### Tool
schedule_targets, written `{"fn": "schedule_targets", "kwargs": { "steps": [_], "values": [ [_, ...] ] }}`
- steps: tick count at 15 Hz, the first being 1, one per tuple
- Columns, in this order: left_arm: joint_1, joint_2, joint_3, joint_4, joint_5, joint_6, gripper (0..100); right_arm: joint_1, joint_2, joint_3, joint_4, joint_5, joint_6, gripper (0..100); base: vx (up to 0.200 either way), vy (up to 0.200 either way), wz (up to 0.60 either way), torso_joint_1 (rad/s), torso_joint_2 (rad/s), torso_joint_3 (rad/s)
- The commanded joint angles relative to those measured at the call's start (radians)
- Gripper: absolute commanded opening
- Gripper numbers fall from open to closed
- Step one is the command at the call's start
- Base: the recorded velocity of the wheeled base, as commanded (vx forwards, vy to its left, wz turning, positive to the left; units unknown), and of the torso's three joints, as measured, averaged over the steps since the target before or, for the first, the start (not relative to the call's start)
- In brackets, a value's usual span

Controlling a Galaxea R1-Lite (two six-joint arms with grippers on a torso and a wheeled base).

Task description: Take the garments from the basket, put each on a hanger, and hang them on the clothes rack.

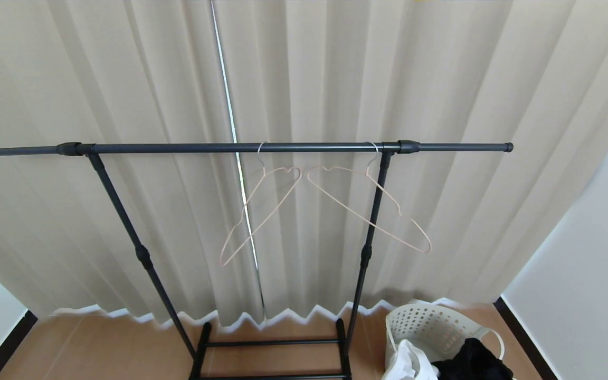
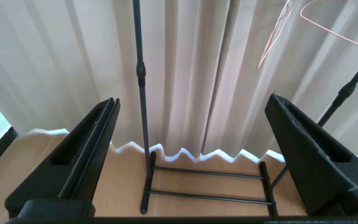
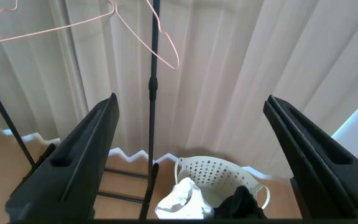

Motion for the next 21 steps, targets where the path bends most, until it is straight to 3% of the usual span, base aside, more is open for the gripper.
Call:
{"fn": "schedule_targets", "kwargs": {
  "steps": [1,13,21],
  "values": [
    [-0.001,0.001,0.000,0.000,0.001,0.001,100,0.000,0.000,0.000,-0.001,0.000,-0.001,100,0.000,0.000,0.00,0.000,0.00,0.000],
    [-0.001,0.001,0.000,0.000,-0.012,0.010,100,0.001,0.000,0.000,-0.001,-0.003,0.025,100,0.000,0.000,0.00,-0.006,0.01,0.007],
    [0.001,0.001,0.000,0.000,-0.012,0.008,100,0.000,0.000,0.000,-0.001,-0.003,0.022,100,0.000,0.000,0.00,-0.101,0.24,0.129]
  ]
}}
